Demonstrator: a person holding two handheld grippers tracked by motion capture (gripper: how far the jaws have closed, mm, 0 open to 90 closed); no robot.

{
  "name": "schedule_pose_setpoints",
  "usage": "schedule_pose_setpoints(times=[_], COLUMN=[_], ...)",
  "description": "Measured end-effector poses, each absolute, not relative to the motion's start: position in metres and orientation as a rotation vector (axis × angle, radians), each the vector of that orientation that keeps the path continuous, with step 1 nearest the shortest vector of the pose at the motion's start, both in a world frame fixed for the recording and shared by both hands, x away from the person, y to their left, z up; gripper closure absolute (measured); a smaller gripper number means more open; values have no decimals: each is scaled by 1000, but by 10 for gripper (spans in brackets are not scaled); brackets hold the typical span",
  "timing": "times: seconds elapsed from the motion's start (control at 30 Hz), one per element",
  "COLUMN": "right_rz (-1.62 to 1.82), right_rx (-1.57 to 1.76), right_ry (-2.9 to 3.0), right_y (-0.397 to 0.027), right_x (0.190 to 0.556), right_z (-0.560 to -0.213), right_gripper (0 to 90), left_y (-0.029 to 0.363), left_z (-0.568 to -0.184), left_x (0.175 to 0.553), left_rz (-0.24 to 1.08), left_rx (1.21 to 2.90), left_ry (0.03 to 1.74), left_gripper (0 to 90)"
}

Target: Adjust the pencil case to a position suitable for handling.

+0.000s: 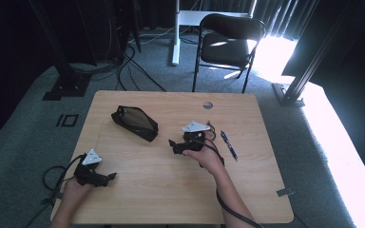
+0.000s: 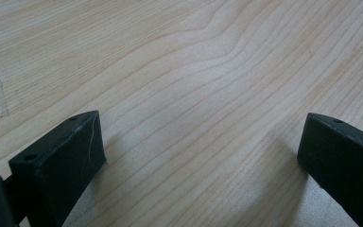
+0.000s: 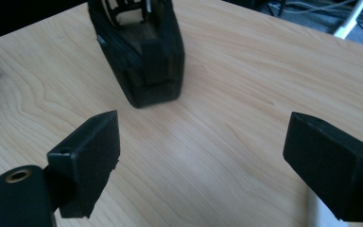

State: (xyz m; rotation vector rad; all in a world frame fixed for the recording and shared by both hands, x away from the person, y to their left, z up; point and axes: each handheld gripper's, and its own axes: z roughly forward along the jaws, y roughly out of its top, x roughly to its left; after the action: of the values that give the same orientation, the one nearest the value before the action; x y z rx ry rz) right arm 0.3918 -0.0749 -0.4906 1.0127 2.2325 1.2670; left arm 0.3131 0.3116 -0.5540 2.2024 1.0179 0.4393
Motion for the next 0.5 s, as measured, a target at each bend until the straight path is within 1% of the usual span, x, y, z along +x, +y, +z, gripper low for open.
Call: schedule_pose_setpoints(times=[0.07, 0.1, 0.33, 0.4, 0.5], right_rz=[1274, 1273, 1285, 1295, 1300], right_rx=[1004, 998, 950, 924, 908], right_ry=[2242, 2239, 2245, 2249, 2261], right_y=[-70, -67, -47, -41, -33], right_x=[394, 395, 403, 404, 407], right_z=[-490, -490, -489, -489, -489], right_gripper=[117, 136, 152, 199, 234], left_y=[312, 312, 312, 312, 312], left_z=[-554, -554, -554, -554, -554], left_x=[313, 313, 313, 313, 313], left_rz=[439, 439, 439, 439, 439], left_rx=[2202, 2202, 2202, 2202, 2202], left_ry=[1018, 1018, 1018, 1018, 1018], left_gripper=[16, 16, 16, 16, 16])
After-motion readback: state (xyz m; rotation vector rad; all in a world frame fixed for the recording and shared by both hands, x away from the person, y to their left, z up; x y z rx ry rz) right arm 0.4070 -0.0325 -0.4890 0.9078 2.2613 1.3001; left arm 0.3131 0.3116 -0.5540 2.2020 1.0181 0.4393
